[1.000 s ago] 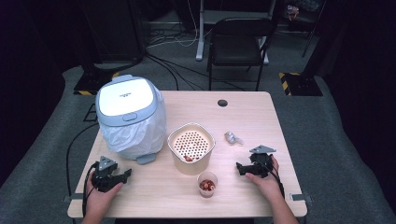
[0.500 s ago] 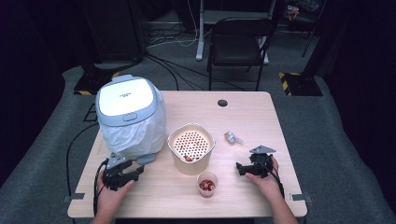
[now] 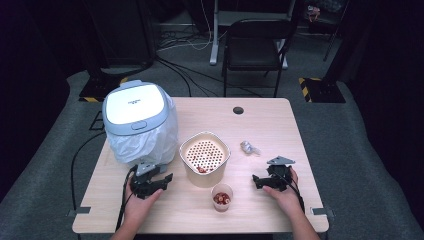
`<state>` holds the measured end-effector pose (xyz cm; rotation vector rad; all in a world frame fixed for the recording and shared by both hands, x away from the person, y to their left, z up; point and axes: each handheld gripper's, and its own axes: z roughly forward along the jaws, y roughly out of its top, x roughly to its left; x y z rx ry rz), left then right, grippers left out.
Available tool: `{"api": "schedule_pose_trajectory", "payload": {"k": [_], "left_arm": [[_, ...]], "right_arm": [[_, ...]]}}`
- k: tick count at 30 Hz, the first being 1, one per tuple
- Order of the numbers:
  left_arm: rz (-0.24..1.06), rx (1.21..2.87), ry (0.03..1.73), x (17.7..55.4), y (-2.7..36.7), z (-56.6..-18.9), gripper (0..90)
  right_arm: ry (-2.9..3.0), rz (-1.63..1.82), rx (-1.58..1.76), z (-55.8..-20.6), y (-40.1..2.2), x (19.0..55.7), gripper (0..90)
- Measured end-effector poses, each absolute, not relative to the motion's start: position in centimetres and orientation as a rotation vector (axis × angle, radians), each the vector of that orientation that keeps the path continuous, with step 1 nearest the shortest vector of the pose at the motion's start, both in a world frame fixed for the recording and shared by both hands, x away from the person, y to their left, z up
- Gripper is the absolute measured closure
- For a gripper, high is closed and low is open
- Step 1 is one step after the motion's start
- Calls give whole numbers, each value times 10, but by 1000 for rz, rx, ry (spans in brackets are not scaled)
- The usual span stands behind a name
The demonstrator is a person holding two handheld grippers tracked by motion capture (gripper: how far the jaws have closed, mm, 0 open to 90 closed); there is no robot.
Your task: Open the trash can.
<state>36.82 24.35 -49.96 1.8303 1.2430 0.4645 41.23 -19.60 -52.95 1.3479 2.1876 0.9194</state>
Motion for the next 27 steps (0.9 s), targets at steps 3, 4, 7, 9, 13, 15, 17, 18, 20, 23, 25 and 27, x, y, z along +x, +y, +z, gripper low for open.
{"api": "schedule_pose_trajectory", "payload": {"k": [3, 4, 7, 9, 13, 15, 17, 18, 20, 23, 25, 27], "left_arm": [[485, 1813, 1269, 371, 238, -501, 399], [504, 1826, 1271, 372, 236, -501, 399], [602, 1816, 1329, 371, 230, -501, 430], [684, 1810, 1370, 369, 228, -501, 442], [789, 1757, 1466, 365, 234, -501, 440], [804, 1718, 1517, 364, 235, -503, 393], [841, 1713, 1556, 364, 234, -504, 350], [832, 1698, 1575, 364, 232, -505, 350], [826, 1688, 1610, 365, 229, -507, 269], [839, 1640, 1647, 368, 227, -508, 265], [845, 1606, 1699, 372, 227, -508, 265], [842, 1590, 1709, 373, 226, -509, 266]], "right_arm": [[2188, 919, 1348, -529, -196, 412, 1], [2187, 919, 1348, -529, -196, 412, 1], [2188, 919, 1349, -529, -196, 412, 1], [2188, 919, 1348, -529, -196, 412, 1], [2188, 919, 1348, -529, -196, 412, 1], [2191, 926, 1347, -530, -196, 412, 1], [2208, 926, 1320, -530, -195, 412, 1], [2208, 926, 1320, -530, -195, 412, 1], [2196, 937, 1340, -530, -193, 412, 1], [2207, 929, 1331, -529, -193, 411, 1], [2213, 926, 1320, -529, -193, 411, 1], [2213, 927, 1320, -529, -193, 411, 1]]}}
